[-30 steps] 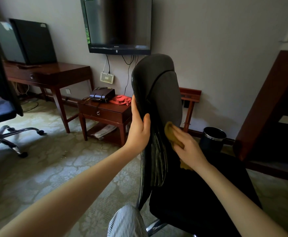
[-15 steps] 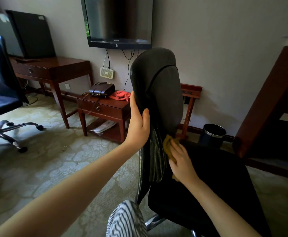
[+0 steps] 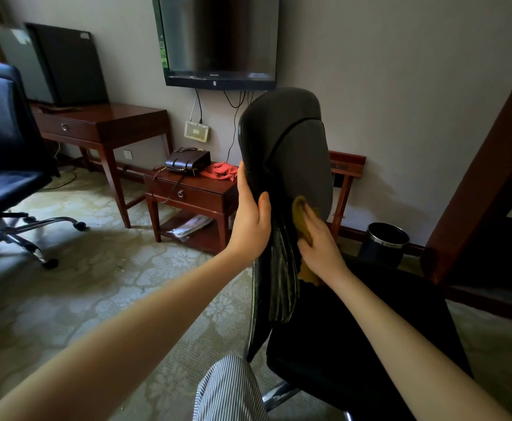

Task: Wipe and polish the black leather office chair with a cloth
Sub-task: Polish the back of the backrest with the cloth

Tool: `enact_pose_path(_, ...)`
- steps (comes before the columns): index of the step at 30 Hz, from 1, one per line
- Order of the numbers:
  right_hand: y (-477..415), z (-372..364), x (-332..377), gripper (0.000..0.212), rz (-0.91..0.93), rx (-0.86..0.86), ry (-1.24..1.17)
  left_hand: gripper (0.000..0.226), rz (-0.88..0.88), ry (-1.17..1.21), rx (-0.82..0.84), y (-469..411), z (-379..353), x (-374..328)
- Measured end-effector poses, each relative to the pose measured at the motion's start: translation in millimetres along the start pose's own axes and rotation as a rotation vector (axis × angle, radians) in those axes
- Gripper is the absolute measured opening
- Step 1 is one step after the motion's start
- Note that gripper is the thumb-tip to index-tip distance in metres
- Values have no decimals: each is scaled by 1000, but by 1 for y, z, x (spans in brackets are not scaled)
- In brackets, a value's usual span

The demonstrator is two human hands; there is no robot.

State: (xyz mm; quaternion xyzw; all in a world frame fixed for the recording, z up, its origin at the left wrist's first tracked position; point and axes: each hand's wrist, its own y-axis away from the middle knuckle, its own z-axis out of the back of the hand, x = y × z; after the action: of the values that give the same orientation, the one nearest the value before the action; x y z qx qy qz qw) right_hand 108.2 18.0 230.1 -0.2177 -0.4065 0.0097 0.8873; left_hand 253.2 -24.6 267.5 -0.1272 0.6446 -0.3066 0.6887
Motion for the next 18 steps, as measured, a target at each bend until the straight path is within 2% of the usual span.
enact_pose_path(4,16,-11,-19,69,2,27,88,62,7,-8,8,-1,2,1)
enact_pose_path(10,61,-1,-70,64,-97,283,339,63,-3,-3,34,0,5,2)
enact_pose_path(13,56,17,-62,66,-58,207,341,62,-30,4,79,-1,8,1)
enact_pose_path(14,50,22,-52,68,0,147,333,62,-38,4,85,-1,8,1)
enact_pose_path(16,35,30,-21,67,235,1,396,60,-36,27,85,-1,8,1)
enact_pose_path(18,19,31,5,53,517,-147,550,60,-27,75,74,1,8,2)
